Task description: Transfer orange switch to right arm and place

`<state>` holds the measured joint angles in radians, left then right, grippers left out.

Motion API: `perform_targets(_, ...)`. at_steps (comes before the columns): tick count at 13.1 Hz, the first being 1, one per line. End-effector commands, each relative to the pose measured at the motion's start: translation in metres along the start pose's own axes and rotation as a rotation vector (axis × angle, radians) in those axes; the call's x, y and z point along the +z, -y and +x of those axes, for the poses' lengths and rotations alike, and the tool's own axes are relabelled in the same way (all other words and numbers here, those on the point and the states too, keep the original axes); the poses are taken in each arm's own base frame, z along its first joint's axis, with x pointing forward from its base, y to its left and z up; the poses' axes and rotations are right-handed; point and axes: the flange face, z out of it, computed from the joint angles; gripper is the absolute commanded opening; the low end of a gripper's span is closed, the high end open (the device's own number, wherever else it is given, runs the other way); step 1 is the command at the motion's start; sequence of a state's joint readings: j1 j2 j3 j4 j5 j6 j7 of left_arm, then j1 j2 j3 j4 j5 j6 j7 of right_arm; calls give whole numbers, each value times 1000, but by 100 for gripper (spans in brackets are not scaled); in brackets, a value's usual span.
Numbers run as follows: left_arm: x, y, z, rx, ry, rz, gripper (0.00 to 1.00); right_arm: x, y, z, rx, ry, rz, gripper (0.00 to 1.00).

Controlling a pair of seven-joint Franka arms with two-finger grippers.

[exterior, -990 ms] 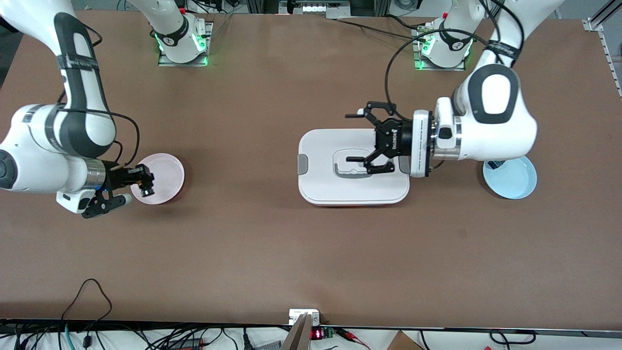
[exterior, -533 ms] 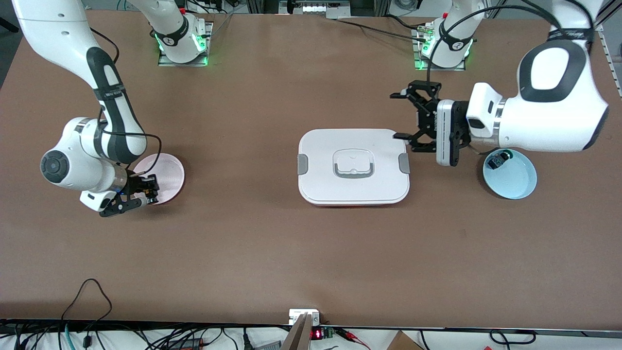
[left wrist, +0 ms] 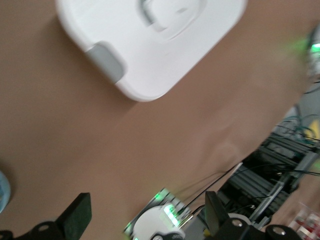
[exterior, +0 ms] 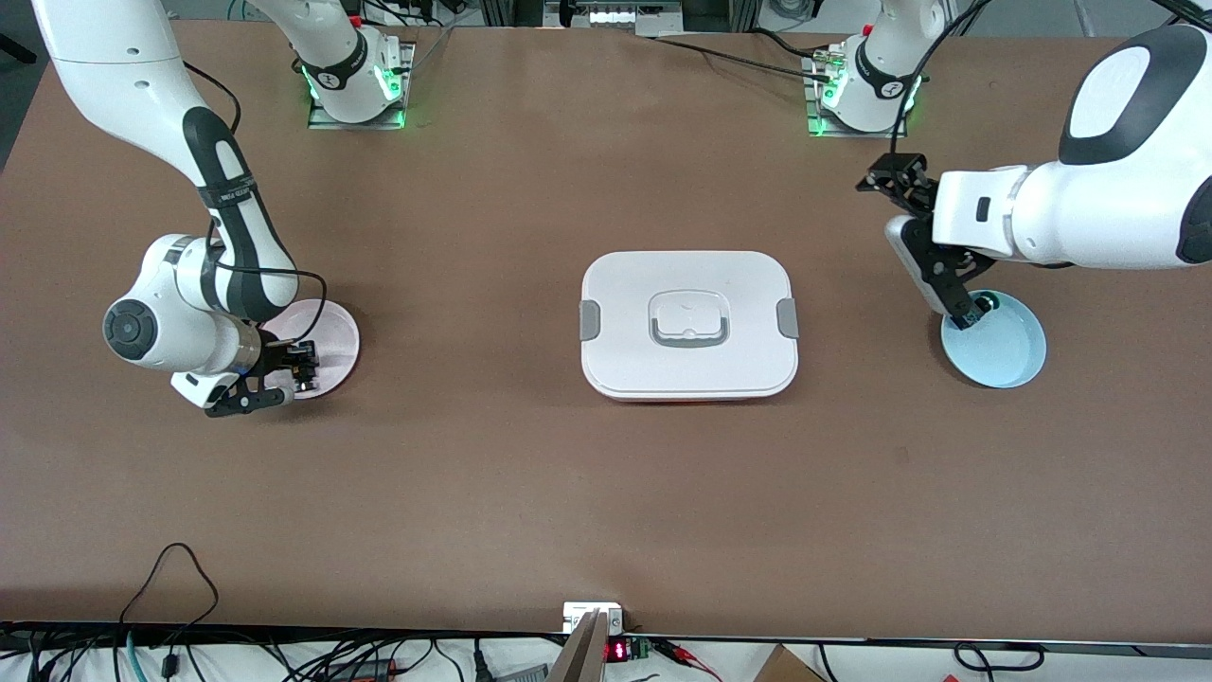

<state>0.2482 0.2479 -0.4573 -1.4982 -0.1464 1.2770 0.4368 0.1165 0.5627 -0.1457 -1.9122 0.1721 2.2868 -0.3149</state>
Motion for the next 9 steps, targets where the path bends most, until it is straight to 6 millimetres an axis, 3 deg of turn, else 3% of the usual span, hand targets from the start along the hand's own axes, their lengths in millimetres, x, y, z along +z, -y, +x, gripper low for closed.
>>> perform_targets(1, -9, 15, -13, -149, 84, 205, 100, 4, 3, -6, 17, 5, -6, 1)
perform_targets(2, -13, 19, -14, -207, 84, 258, 100, 4, 3, -7, 16, 7, -7, 5)
perform_targets(3, -34, 18, -14, -292, 24, 312, 100, 4, 3, -7, 17, 7, -7, 28)
perform_targets(4, -51, 10, -15, -349, -13, 348, 100, 2, 4, -6, 21, 4, -7, 91)
perform_targets(5, -63, 11, -19, -367, -32, 380, 100, -7, 7, -3, 17, -8, -8, 100)
perform_targets(7, -85, 19, -30, -400, -87, 393, 100, -43, 26, 2, -16, -35, -13, 100)
perform_targets(9, -102, 32, -37, -464, -139, 389, 100, -94, 25, 8, -29, -72, -23, 100)
